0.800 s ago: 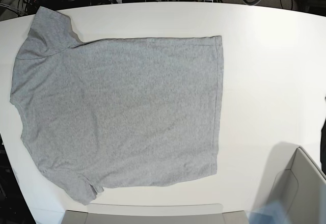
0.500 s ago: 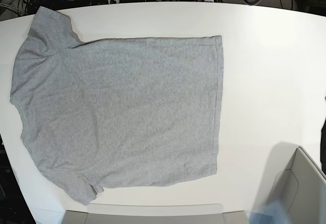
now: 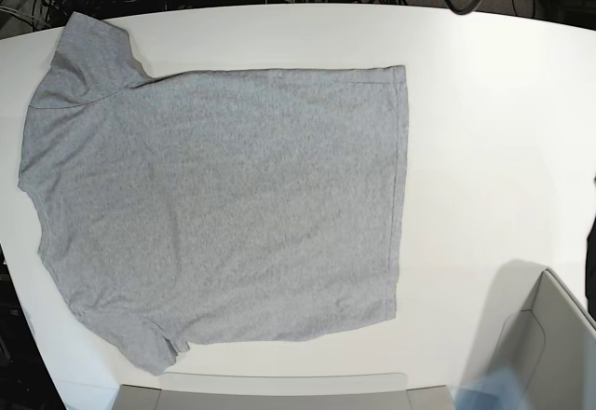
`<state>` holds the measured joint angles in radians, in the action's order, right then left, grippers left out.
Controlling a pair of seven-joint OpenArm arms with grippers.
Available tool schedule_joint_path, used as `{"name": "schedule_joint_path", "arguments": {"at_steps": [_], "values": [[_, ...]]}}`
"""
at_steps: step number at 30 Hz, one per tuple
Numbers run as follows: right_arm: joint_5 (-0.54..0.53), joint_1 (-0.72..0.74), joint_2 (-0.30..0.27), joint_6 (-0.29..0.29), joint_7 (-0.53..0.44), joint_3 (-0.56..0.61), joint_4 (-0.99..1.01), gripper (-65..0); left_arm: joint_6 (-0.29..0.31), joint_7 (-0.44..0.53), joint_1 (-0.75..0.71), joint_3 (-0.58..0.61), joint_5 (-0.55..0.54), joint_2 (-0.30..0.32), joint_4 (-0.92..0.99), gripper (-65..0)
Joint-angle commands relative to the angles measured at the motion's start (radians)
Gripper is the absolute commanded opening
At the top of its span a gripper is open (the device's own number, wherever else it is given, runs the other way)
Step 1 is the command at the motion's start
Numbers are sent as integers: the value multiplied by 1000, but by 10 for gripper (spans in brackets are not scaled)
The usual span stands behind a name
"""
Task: Fold the T-shirt properly
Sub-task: 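Move the right gripper down to the shirt's shoulder corner near the collar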
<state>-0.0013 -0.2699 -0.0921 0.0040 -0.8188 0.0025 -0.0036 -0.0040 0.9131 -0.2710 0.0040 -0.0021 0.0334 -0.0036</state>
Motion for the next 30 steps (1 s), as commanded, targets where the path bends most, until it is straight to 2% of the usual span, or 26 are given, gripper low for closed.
{"name": "schedule_joint_path", "arguments": {"at_steps": [1,6,8,13,16,19,24,27,30], "values": [[-1,-33,-5,4,-70,3,3,-645,-3,80,-35,0,0,-2,1,-650],[1,-105,-19,4,-305,6,3,-645,-1,344,-109,1,0,0,1,-650],[2,-134,-25,4,-336,6,-5,-645,-1,436,-135,6,0,0,-3,-650],[-1,-168,-33,4,-334,-2,-6,-645,0,430,-175,6,1,0,-39,-650],[-3,-219,-45,4,-334,-3,-83,-645,0,429,-241,0,1,15,-131,-650],[-4,-322,-47,4,-334,-3,-275,-645,0,429,-330,-2,1,20,-287,-650],[-12,-562,-50,4,-328,-3,-734,-644,-1,429,-517,-2,0,23,-631,-650],[-91,-670,-51,4,-317,-3,-948,-644,-1,427,-597,-3,0,33,-801,-649],[-194,-770,-87,4,-224,0,-1200,-644,-1,427,-664,-3,0,44,-959,-646]]}}
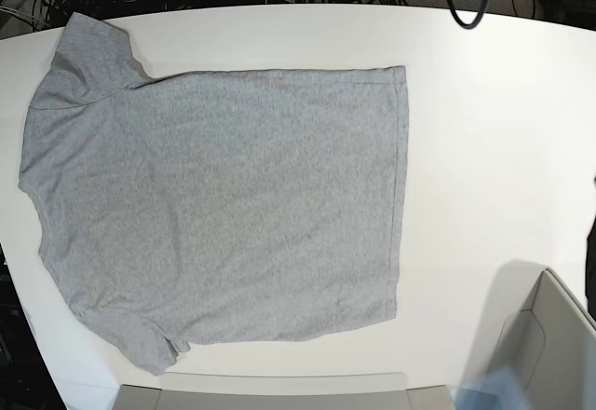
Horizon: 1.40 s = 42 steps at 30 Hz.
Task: Fold the T-shirt properly
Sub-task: 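Move the right gripper down to the shirt's shoulder corner near the collar, then grasp the shoulder edge of the grey shirt with the right gripper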
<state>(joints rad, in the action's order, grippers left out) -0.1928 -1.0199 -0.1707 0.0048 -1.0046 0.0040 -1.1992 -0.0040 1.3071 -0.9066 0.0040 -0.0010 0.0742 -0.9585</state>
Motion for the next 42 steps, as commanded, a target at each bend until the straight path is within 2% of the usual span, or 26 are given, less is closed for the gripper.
{"name": "schedule_joint_path", "arguments": {"at_steps": [1,6,9,12,15,17,23,27,29,33,35,37,39,42], "values": [[-41,-52,-30,4,8,1,-83,-643,-1,33,-42,-3,-1,3,-43,-635],[-242,-164,-149,4,214,-3,-390,-643,0,33,-85,-3,-1,3,-172,-544],[-380,-205,-250,4,290,-5,-497,-621,0,33,-90,-3,-1,3,-204,-517],[-557,-248,-353,4,310,-5,-554,-517,0,33,-90,-3,0,3,-219,-514],[-764,-271,-410,4,310,-11,-574,-396,0,32,-90,-3,0,3,-230,-514],[-857,-274,-436,4,312,-57,-568,-346,0,12,-88,-2,0,3,-239,-514],[-957,-280,-451,4,335,-195,-526,-336,0,-108,-87,3,0,26,-320,-514],[-1040,-267,-476,5,510,-321,-491,-336,0,-156,-84,6,0,29,-351,-514],[-1092,-227,-478,54,610,-376,-453,-337,0,-165,-82,6,0,29,-351,-514],[-1169,-118,-438,220,760,-471,-356,-338,0,-165,-81,6,0,26,-351,-514],[-1167,-58,-424,277,878,-531,-325,-338,0,-165,-79,6,0,26,-351,-514],[-1147,-4,-407,304,993,-588,-307,-338,0,-166,-79,6,0,26,-351,-514],[-1109,52,-385,312,1091,-637,-301,-338,0,-166,-79,6,0,26,-351,-514],[-989,148,-320,312,1209,-714,-296,-338,0,-186,-79,6,0,26,-351,-514]]}}
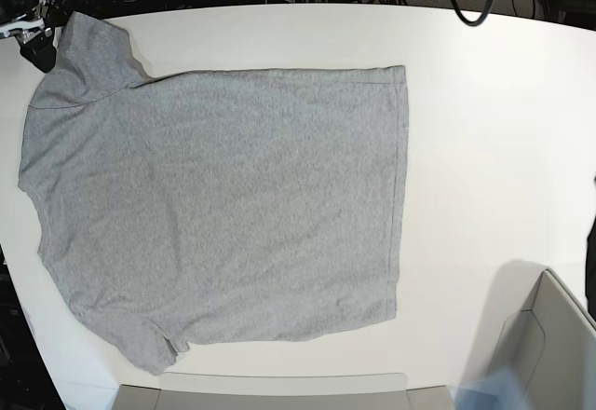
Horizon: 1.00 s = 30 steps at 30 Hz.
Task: Fold the T-shirt properly
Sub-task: 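Grasp the shoulder edge of the grey shirt with the right gripper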
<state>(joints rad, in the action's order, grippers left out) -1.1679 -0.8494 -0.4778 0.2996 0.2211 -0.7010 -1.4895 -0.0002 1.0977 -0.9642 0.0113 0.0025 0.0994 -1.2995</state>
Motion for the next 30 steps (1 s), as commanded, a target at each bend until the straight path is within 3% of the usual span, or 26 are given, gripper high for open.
{"name": "schedule_joint_path", "arguments": {"at_steps": [1,4,9,15,19,24,30], "values": [[33,17,11,20,24,-38,-4,-338,-4,12,-22,-1,-3,1,-10,-514],[171,104,75,43,122,-101,-4,-338,-4,-3,-22,-1,-3,1,-10,-514],[386,266,199,221,324,-270,-3,-338,-4,-1,-22,-1,-3,0,-10,-514],[661,437,281,398,482,-461,-3,-338,-4,-1,-22,-1,-3,0,-10,-514],[859,549,310,398,522,-573,-3,-338,-4,-1,-22,-1,-3,0,-10,-514],[1029,638,322,398,541,-612,57,-338,-4,-1,-23,-1,-3,0,-10,-514],[1087,652,356,398,538,-612,96,-338,-4,-1,-26,-1,-3,0,-10,-514]]}}
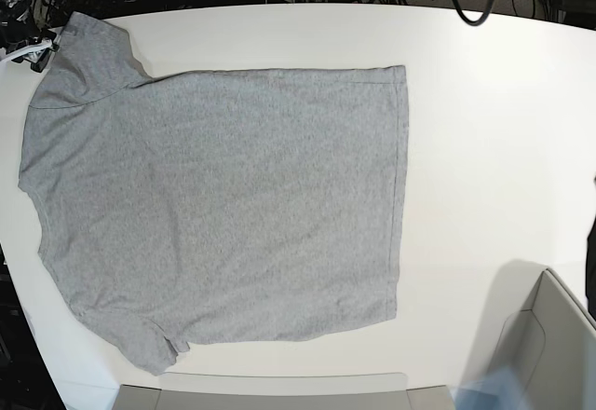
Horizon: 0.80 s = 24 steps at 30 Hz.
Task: Fold the T-shirt properly
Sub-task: 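Grasp the shoulder edge of the grey shirt with the right gripper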
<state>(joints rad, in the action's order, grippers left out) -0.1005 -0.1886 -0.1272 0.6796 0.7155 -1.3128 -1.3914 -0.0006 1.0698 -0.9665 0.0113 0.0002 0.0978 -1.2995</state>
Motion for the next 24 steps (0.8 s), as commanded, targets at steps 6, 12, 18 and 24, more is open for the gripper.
{"name": "schedule_joint_path", "arguments": {"at_steps": [6,12,18,24], "values": [[41,-15,70,19,43,0,-69,-338,-3,26,-21,-1,-1,0,-10,-514],[72,-13,162,19,45,0,-200,-338,-3,25,-19,-1,-1,0,-10,-514],[74,-13,185,19,46,5,-196,-338,-3,25,-19,-1,-1,0,-9,-514],[66,-48,222,19,46,2,-237,-339,-3,25,-21,-1,-1,0,-9,-514]]}}
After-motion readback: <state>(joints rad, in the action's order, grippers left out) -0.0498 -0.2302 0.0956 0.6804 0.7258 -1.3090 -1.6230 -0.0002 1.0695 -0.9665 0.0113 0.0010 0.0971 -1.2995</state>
